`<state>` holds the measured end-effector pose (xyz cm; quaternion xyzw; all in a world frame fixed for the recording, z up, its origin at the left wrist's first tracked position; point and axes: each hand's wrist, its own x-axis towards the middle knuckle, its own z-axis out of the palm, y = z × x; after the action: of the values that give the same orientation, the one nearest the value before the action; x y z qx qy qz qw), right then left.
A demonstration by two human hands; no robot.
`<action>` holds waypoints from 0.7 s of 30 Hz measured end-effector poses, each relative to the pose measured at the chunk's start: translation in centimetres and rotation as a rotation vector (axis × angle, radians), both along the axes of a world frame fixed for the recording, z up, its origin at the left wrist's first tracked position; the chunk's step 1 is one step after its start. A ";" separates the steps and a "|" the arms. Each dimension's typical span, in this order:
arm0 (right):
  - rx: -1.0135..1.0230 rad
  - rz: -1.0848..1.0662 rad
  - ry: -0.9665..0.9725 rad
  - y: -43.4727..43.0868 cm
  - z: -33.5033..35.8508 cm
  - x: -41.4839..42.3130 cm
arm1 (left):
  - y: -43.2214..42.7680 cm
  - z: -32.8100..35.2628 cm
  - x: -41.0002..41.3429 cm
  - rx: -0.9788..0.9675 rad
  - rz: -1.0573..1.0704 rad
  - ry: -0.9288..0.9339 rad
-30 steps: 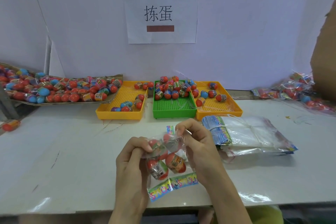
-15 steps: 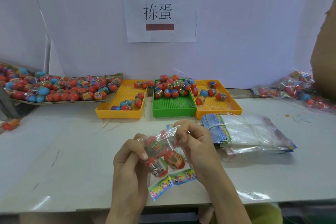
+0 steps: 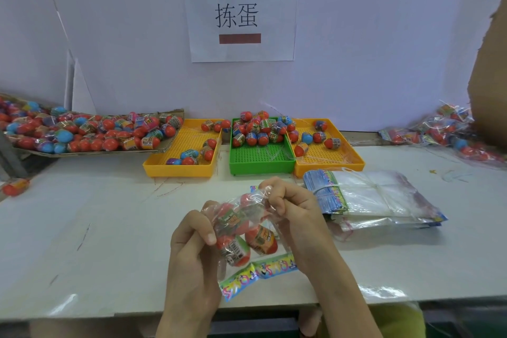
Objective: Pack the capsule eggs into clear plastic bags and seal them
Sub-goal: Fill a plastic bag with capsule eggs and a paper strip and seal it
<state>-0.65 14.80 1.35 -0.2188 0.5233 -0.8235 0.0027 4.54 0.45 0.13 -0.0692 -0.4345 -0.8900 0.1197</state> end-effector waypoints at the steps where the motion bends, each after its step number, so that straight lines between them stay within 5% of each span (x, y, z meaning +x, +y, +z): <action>1: -0.003 0.018 0.013 -0.1 0.0 0.0 | 0.0 0.0 0.1 0.036 -0.039 -0.014; 7: -0.073 0.028 0.038 -0.8 0.5 0.0 | 1.5 -0.2 0.4 0.306 -0.146 -0.070; 15: -0.124 -0.251 0.057 -2.4 0.9 1.6 | 3.9 2.7 1.0 0.749 -0.131 -0.263; 21: -0.137 -0.413 0.241 -1.7 1.6 2.3 | 4.6 3.5 0.8 0.760 -0.075 -0.304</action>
<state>1.66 13.07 2.98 -0.2036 0.4963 -0.8082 -0.2431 5.34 5.06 3.64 0.0966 -0.0847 -0.9910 0.0388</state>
